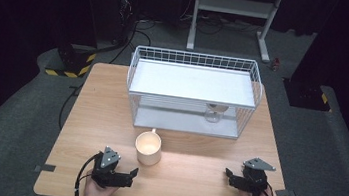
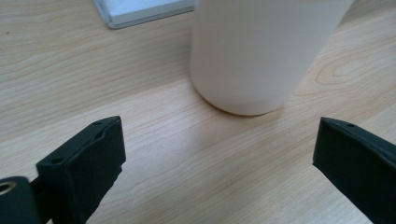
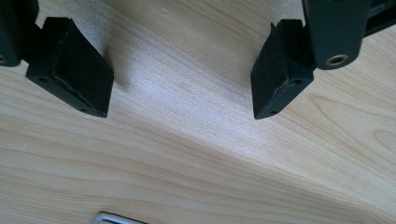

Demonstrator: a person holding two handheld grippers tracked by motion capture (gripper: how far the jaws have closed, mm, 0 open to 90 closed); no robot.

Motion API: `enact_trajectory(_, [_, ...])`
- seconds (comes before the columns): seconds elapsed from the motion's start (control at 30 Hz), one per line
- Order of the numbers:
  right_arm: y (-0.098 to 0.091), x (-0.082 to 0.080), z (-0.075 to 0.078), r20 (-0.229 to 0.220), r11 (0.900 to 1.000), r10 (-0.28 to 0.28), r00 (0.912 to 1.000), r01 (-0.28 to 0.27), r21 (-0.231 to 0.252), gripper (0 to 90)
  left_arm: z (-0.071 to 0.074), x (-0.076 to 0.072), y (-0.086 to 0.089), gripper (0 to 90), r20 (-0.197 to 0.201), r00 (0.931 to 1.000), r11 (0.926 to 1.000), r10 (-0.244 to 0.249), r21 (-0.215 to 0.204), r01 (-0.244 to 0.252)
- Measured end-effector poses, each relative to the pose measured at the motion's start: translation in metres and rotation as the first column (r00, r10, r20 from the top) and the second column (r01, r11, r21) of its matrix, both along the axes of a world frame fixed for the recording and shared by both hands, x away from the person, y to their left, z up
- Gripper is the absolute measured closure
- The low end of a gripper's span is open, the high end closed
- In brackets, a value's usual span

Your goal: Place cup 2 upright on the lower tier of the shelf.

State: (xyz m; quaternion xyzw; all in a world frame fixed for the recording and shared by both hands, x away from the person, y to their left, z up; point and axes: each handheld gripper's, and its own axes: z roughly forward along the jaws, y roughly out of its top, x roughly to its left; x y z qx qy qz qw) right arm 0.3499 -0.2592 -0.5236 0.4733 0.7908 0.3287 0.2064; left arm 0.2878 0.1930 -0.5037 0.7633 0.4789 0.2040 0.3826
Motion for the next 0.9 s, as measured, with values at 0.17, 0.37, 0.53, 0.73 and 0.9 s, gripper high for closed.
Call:
enact_trajectory(0.17, [0.0, 0.0, 0.0, 0.002, 1.0, 0.003, 1.0, -0.003, -0.002, 21.3, 0.002, 0.003, -0.012, 0.5, 0.02, 0.9996, 0.9994, -0.02, 0.028, 0.02])
enact_trajectory(0.37, [0.0, 0.0, 0.0, 0.002, 1.0, 0.002, 1.0, -0.002, -0.001, 21.3, 0.008, 0.01, -0.021, 0.2, 0.048, 0.9986, 0.9987, -0.021, 0.047, 0.018])
enact_trajectory(0.53, [0.0, 0.0, 0.0, 0.002, 1.0, 0.002, 1.0, -0.002, -0.002, 21.3, 0.006, 0.017, -0.022, 0.2, 0.036, 0.9992, 0.9998, -0.016, 0.013, 0.015])
enact_trajectory(0.73, [0.0, 0.0, 0.0, 0.0, 1.0, 0.0, 1.0, 0.0, 0.0, 21.4, 0.009, 0.022, -0.028, 0.1, 0.043, 0.9985, 0.9993, -0.036, 0.013, 0.035])
enact_trajectory(0.9, [0.0, 0.0, 0.0, 0.002, 1.0, 0.002, 1.0, -0.002, -0.002, 21.3, 0.011, 0.027, -0.033, 0.1, 0.05, 0.998, 0.9991, -0.04, 0.015, 0.039])
